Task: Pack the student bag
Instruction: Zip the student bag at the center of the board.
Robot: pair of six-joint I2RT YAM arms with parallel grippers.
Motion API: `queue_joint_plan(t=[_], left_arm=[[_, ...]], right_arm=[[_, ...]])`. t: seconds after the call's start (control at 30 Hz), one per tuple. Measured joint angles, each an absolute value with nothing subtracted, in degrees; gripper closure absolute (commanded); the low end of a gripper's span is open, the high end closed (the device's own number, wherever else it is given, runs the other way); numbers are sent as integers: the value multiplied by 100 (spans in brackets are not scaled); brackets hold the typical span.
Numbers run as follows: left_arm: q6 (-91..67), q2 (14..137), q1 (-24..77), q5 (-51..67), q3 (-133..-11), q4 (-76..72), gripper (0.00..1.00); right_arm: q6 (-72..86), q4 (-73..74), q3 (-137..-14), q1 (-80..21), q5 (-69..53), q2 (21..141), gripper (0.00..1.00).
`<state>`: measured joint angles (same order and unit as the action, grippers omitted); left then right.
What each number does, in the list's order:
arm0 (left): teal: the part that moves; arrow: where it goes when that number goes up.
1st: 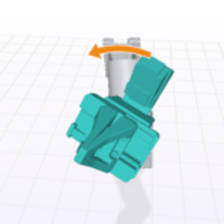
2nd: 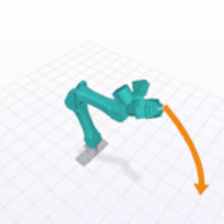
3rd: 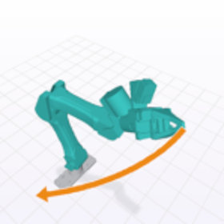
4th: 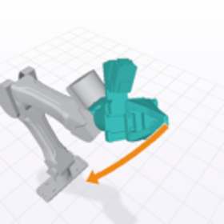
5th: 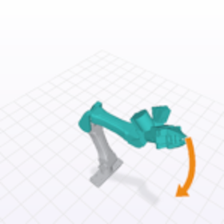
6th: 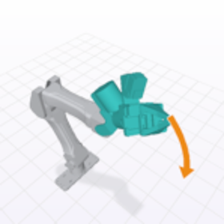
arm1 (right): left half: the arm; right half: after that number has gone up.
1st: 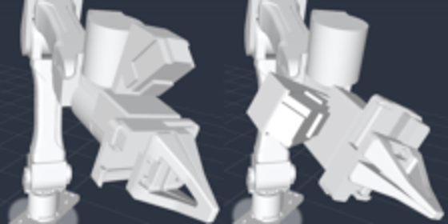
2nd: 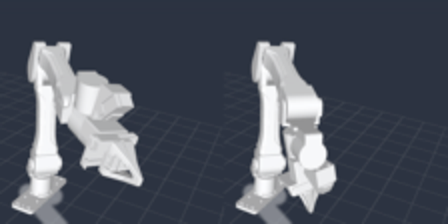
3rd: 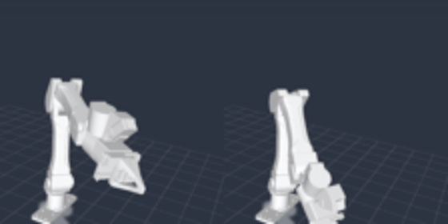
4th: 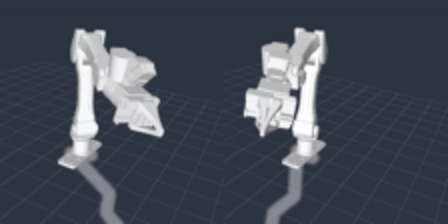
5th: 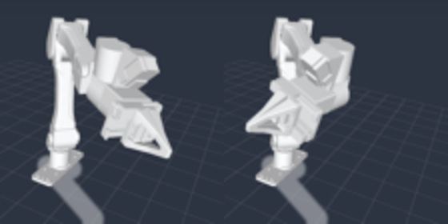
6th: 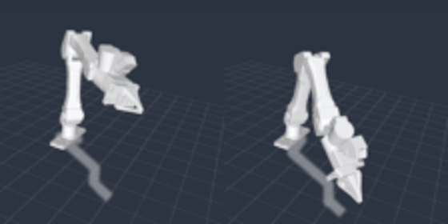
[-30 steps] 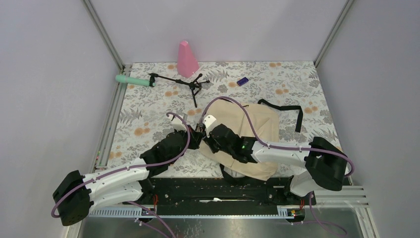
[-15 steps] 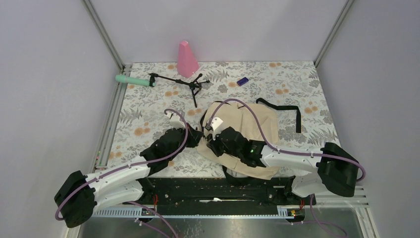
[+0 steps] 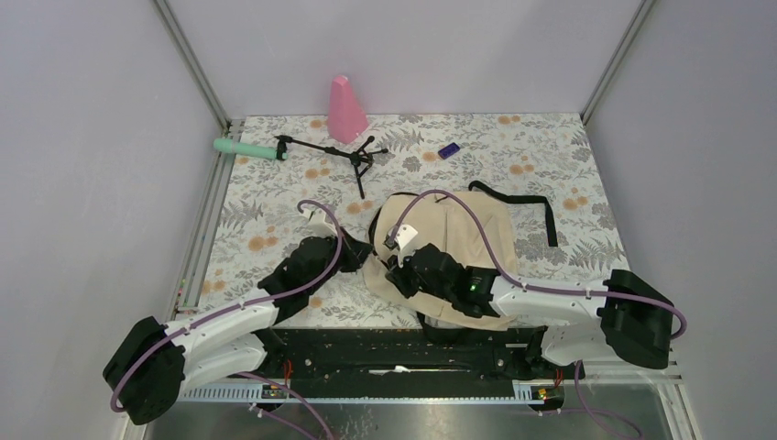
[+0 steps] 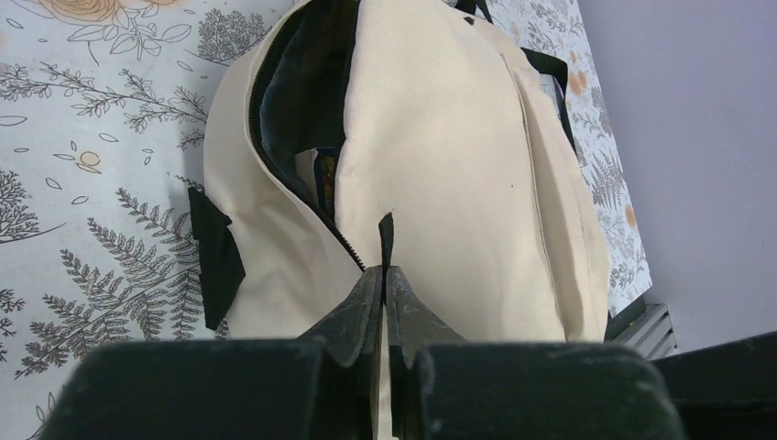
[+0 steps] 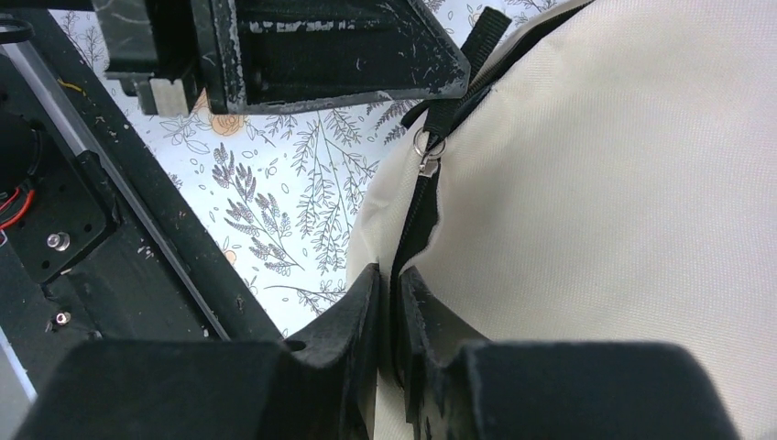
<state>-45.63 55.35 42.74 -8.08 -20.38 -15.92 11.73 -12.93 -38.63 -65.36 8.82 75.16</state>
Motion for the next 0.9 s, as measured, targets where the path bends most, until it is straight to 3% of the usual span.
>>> queue_joint_plan(t=[0.6,0.77,0.9], left_arm=[[-4611,5680,3435,-484,-1710,-2368,99],[-4449,5612,3404,-1,-1634,-2497,70],[-4410,5332,3400,764,-1487,-2561,55]], right_arm=[[1278,-567,-3669,-7000,915,7074,100],[1411,-545,-3452,-7037,856,6877,100],[1490,-519,-3273,-7057,845,6678,100]])
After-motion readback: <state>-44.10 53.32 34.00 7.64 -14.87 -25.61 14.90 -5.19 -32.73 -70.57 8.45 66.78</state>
